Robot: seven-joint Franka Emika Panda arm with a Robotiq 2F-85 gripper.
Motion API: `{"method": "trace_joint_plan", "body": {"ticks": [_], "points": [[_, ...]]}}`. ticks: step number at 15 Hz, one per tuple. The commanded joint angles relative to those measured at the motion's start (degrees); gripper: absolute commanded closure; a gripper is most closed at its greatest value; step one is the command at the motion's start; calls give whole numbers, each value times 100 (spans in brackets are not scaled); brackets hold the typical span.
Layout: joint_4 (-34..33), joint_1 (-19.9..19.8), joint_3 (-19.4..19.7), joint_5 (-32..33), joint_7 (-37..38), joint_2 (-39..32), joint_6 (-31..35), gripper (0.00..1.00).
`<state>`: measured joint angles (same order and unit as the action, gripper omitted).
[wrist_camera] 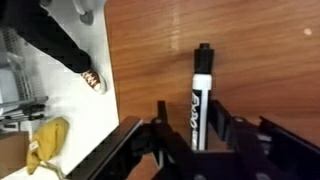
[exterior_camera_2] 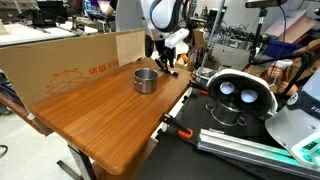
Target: Place the marker in the pot
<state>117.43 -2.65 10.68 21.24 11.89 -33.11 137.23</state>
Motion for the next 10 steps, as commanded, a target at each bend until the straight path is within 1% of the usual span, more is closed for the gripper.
{"method": "trace_joint_plan", "body": {"ticks": [1, 3, 4, 5, 8, 10], "points": [[-182, 91, 135, 87, 4, -156, -74, 81], [-209, 92, 160, 91, 6, -185, -80, 96], [-228, 90, 167, 88, 1, -200, -80, 100], [-248, 87, 169, 76, -3, -203, -103, 95], [-271, 79, 164, 50, -13, -200, -128, 95], [-191, 65, 149, 31, -9, -131, -28, 95]]}}
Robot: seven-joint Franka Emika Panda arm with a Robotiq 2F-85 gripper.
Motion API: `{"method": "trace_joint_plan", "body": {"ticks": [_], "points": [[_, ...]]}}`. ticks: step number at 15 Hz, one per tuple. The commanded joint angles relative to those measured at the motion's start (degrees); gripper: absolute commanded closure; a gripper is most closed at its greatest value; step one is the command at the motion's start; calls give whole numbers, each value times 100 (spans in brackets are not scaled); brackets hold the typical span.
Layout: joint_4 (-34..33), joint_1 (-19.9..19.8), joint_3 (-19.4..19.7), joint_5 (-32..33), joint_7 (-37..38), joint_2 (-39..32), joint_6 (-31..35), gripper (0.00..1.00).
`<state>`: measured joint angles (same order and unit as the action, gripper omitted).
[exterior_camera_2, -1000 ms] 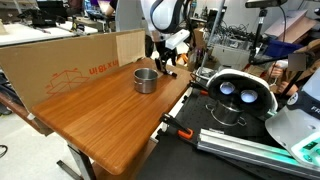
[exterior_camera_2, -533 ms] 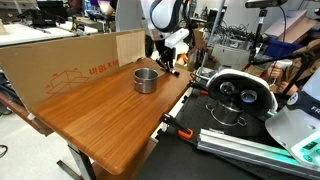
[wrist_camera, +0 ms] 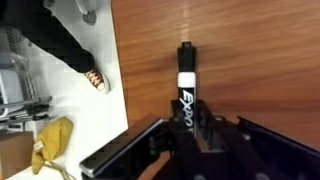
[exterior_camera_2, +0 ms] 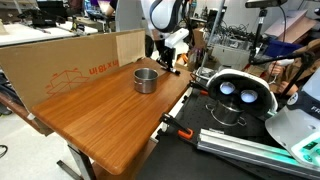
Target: Place the marker in the pot
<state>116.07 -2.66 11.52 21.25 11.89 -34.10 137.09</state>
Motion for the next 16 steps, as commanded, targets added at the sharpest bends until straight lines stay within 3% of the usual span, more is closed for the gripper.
{"method": "trace_joint_plan", "body": {"ticks": [1, 9, 16], "points": [[26, 55, 53, 28, -22, 35, 69, 95], [960, 7, -102, 12, -311, 853, 544, 95], [2461, -18, -399, -143, -711, 2196, 1636, 95]]}}
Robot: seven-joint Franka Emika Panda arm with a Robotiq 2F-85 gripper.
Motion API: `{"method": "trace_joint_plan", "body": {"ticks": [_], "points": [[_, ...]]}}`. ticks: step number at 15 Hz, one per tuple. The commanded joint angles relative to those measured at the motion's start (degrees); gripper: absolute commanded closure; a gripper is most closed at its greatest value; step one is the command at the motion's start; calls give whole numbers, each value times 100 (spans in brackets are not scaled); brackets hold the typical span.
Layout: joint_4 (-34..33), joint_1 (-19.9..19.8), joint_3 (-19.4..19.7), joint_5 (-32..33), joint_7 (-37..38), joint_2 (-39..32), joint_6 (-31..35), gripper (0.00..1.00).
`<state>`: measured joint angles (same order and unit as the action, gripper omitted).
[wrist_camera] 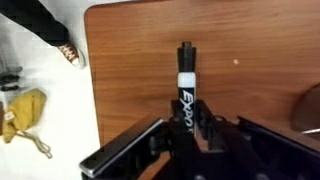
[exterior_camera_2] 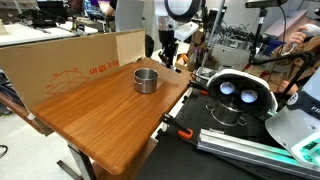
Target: Place the marker in the pot
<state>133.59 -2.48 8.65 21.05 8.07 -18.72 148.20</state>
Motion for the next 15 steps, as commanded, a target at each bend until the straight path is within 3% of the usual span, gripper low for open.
{"method": "trace_joint_plan", "body": {"ticks": [1, 4, 8, 11, 15], "points": [[902, -36, -177, -173, -399, 869, 626, 95], [1442, -46, -414, -506, -708, 1501, 874, 95], [1830, 73, -713, -1422, -1271, 2184, 831, 95], [1766, 283, -842, -2072, -1484, 2520, 491, 95], [1414, 518, -921, -2475, -1487, 2701, -362, 95]]}}
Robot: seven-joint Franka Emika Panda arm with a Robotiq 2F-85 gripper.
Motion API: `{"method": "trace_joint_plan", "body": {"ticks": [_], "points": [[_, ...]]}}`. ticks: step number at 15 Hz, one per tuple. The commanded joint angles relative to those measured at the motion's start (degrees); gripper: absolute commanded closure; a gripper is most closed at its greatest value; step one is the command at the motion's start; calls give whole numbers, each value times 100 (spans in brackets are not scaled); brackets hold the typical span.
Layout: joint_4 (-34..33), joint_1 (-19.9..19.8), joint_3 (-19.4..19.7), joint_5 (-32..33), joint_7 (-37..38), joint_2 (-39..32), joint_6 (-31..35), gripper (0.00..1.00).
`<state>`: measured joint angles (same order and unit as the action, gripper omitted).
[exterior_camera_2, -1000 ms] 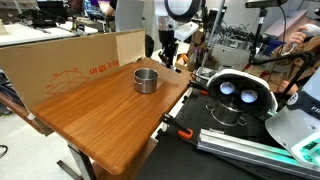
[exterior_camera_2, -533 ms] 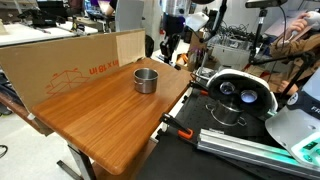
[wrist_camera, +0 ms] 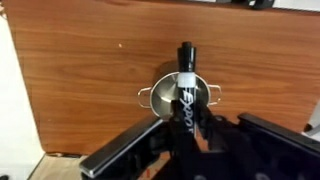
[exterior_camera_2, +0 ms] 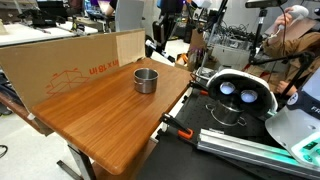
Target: Place the marker in the pot
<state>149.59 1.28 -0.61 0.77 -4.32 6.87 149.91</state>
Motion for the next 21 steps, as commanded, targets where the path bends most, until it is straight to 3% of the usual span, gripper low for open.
{"method": "trace_joint_plan", "body": {"ticks": [1, 9, 14, 21], "points": [[-260, 189, 3, -573, -259, 157, -592, 95], [-444, 493, 56, -1942, -1000, 87, 462, 95], [-387, 627, 131, -3119, -1992, -165, 1489, 95], [-491, 499, 107, -3478, -2446, -852, 2096, 95]]}}
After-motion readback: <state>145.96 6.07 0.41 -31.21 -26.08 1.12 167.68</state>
